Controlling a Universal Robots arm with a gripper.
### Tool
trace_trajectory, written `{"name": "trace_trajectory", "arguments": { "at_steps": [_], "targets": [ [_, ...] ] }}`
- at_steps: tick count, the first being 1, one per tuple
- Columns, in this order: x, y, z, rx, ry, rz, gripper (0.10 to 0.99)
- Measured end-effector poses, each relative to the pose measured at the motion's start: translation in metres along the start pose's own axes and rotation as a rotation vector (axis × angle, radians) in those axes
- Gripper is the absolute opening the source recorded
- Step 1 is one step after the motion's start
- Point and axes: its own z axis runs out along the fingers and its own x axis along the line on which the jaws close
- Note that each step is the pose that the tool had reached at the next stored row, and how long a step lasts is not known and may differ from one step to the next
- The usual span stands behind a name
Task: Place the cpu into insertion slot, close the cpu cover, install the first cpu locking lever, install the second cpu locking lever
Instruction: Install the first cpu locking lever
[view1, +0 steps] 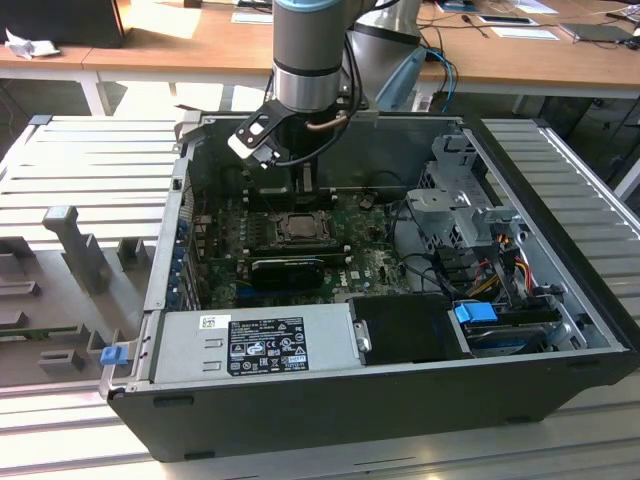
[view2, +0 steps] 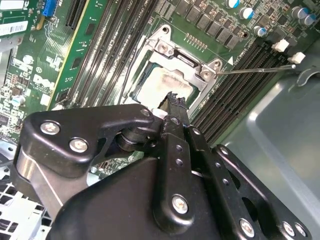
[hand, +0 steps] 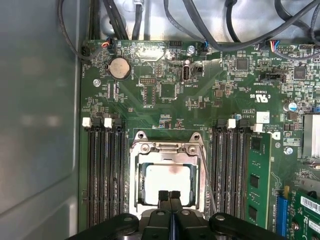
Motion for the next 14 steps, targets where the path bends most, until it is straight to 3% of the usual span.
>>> {"name": "trace_trajectory", "arguments": {
  "at_steps": [6, 14],
  "targets": [
    [0.0001, 0.0, -0.0064, 0.0, 0.0, 0.002, 0.106],
    [0.0005, 0.0002, -0.021, 0.0, -0.0001, 0.003, 0.106]
  ]
}}
